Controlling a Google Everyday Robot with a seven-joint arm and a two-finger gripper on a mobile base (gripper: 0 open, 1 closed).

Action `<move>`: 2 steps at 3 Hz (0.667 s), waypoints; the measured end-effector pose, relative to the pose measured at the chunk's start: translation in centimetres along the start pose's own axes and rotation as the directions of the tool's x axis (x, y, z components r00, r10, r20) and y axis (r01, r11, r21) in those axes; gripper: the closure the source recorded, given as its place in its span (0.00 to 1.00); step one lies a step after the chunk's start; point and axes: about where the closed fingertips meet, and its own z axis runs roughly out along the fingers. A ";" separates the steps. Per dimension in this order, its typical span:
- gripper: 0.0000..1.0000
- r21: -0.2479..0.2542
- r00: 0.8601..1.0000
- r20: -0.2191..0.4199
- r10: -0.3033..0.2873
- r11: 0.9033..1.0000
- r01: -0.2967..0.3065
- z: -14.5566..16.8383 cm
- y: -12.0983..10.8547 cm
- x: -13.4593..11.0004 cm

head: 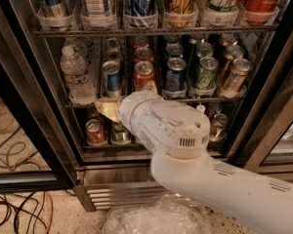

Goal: Pick coke can from middle shelf of fridge

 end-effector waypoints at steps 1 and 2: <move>0.20 0.032 1.000 0.016 -0.007 0.999 0.006 1.1 -0.5 1.3; 0.27 0.059 0.998 0.048 -0.028 0.998 0.026 2.3 -0.4 1.9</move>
Offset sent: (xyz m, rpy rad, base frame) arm 0.0270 0.0050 -0.0385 0.1889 -0.0237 -0.1430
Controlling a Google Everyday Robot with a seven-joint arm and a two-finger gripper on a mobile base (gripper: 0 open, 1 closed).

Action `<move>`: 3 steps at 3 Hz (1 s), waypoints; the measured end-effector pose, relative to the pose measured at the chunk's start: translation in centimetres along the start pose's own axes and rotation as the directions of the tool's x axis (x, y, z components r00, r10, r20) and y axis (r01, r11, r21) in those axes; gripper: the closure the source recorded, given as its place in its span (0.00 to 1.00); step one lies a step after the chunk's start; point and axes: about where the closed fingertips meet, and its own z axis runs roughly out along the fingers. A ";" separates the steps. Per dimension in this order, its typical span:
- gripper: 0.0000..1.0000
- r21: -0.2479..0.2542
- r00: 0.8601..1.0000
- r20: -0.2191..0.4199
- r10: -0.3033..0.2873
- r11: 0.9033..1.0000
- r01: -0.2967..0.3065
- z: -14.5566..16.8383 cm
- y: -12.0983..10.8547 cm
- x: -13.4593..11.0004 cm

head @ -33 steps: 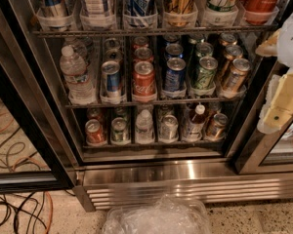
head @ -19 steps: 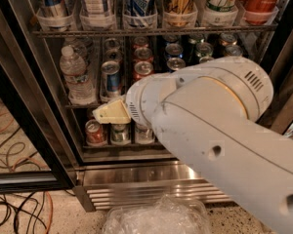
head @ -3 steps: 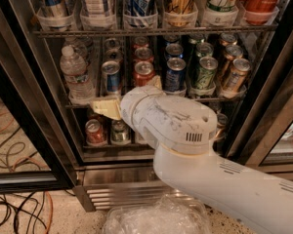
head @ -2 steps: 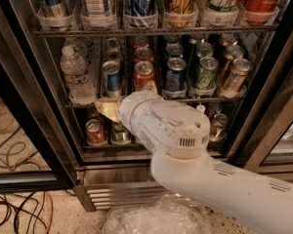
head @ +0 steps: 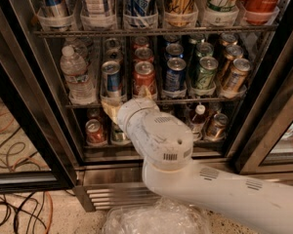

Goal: Pick coke can from middle shelf of fridge

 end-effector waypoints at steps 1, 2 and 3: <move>0.34 0.038 0.999 0.031 -0.008 0.999 0.007 0.6 -0.1 0.2; 0.32 0.097 0.998 0.065 -0.025 0.995 0.018 0.2 -0.7 0.1; 0.32 0.152 0.995 0.092 -0.024 0.988 0.010 -0.3 -1.4 0.0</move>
Offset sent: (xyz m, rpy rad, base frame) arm 0.0009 -0.0166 0.0021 0.2039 -0.0654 -0.2042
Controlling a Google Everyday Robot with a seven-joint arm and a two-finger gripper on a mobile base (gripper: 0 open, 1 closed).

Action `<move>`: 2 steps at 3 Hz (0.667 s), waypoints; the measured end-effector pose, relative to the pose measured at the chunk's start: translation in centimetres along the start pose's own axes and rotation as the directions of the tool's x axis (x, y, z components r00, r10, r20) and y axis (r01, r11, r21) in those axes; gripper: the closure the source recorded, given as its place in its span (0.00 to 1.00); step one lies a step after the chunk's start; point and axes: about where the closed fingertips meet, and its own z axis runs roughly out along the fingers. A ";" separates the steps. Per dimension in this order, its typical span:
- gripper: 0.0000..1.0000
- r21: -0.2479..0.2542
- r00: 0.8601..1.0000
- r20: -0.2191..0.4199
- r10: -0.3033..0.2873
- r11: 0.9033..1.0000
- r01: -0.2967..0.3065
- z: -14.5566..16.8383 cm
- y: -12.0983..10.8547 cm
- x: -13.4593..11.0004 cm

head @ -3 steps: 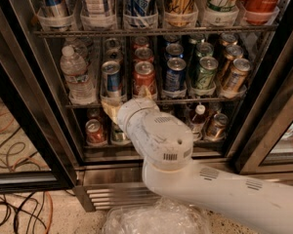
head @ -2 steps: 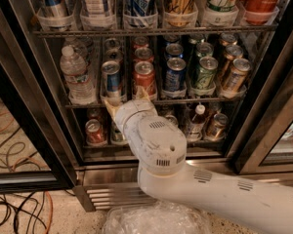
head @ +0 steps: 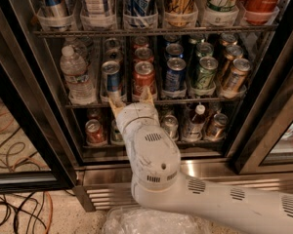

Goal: Pick coke can from middle shelf of fridge

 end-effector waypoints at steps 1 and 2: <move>0.27 0.050 1.000 0.014 0.020 0.999 -0.020 -0.3 -0.8 0.1; 0.25 0.079 0.998 0.017 0.059 0.995 -0.061 -0.1 -1.3 0.5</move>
Offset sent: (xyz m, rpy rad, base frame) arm 0.0037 -0.0197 -0.0076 0.2784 0.0264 -0.1510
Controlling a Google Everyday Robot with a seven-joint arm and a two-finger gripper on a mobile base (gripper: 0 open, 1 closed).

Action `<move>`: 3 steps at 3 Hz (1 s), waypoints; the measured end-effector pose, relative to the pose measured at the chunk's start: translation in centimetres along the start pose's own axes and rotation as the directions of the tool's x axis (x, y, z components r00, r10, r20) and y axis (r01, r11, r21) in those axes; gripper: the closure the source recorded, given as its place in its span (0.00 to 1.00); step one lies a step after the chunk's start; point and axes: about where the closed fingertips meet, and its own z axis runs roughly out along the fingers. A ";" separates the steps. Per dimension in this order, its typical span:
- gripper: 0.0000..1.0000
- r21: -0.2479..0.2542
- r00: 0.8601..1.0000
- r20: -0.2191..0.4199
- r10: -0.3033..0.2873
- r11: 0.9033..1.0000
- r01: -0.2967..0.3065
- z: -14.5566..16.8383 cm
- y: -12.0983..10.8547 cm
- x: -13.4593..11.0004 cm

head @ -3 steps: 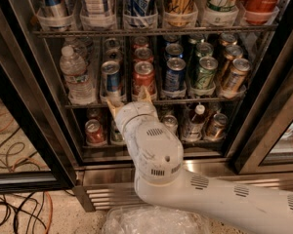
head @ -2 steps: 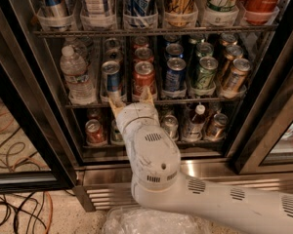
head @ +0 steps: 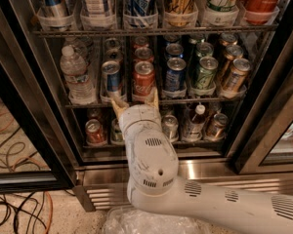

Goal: Pick coke can from middle shelf of fridge

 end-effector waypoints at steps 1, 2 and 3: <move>0.24 0.020 0.999 0.002 0.040 0.999 -0.040 0.5 -0.4 0.2; 0.24 0.027 0.998 0.004 0.061 0.998 -0.061 1.2 -0.7 0.3; 0.23 0.031 0.997 0.010 0.078 0.996 -0.079 1.8 -0.9 0.5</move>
Offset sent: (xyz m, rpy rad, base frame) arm 0.0208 -0.0075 -0.0056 0.2182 0.0221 -0.0613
